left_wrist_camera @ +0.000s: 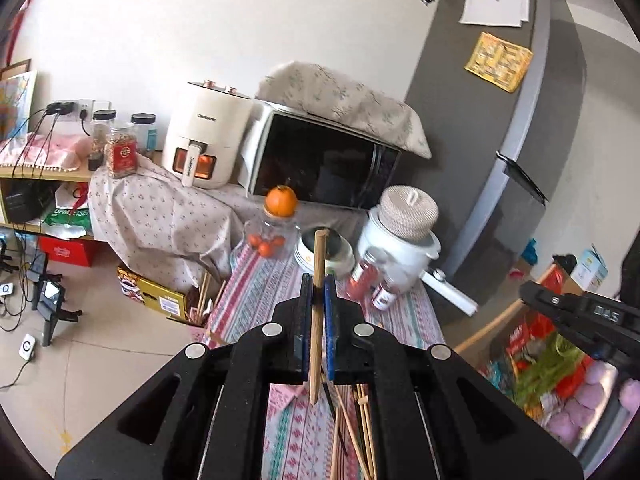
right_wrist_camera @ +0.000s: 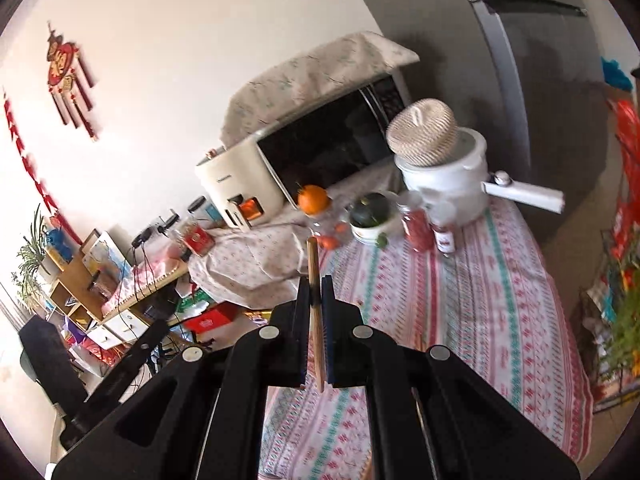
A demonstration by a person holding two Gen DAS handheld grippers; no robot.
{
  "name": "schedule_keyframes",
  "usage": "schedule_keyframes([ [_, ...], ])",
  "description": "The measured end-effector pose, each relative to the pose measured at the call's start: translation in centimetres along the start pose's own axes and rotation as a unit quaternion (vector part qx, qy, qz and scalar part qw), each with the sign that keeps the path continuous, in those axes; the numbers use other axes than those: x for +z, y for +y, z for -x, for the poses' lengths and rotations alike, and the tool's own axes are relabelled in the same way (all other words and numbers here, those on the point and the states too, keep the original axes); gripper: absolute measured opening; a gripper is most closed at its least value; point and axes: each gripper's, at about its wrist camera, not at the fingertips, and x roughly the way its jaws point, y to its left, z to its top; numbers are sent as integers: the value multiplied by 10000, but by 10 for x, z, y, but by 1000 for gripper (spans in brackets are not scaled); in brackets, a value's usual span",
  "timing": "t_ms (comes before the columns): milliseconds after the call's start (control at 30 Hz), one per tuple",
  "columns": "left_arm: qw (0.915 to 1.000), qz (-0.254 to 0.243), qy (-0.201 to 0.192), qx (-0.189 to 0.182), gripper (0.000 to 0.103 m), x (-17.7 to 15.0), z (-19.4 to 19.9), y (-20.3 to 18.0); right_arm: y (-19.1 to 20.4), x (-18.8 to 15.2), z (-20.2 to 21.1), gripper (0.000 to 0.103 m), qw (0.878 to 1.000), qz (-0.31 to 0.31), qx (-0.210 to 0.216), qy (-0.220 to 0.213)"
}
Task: Organize utensils
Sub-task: 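Insert both held chopsticks into the pink holder and open both tools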
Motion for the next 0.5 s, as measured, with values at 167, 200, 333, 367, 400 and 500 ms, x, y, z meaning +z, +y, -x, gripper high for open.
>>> schedule_keyframes([
  [167, 9997, 101, -114, 206, 4, 7, -18, 7, 14, 7, -13, 6, 9999, 45, 107, 35],
  [200, 9995, 126, -154, 248, 4, 7, -22, 8, 15, 6, -16, 6, 9999, 47, 99, 39],
  [333, 9986, 232, -186, 427, 4, 5, -42, 16, 14, 7, -34, 6, 9999, -2, 61, 109],
  [367, 9983, 270, -174, 488, 4, 2, -50, 19, 13, 6, -41, 6, 9999, -30, 55, 147],
  [400, 9979, 285, -176, 562, 4, -1, -55, 21, 11, 5, -46, 6, 9998, -50, 49, 181],
  [500, 9974, 407, -79, 598, 5, -12, -72, 29, 7, 2, -62, 6, 9995, -115, -14, 305],
])
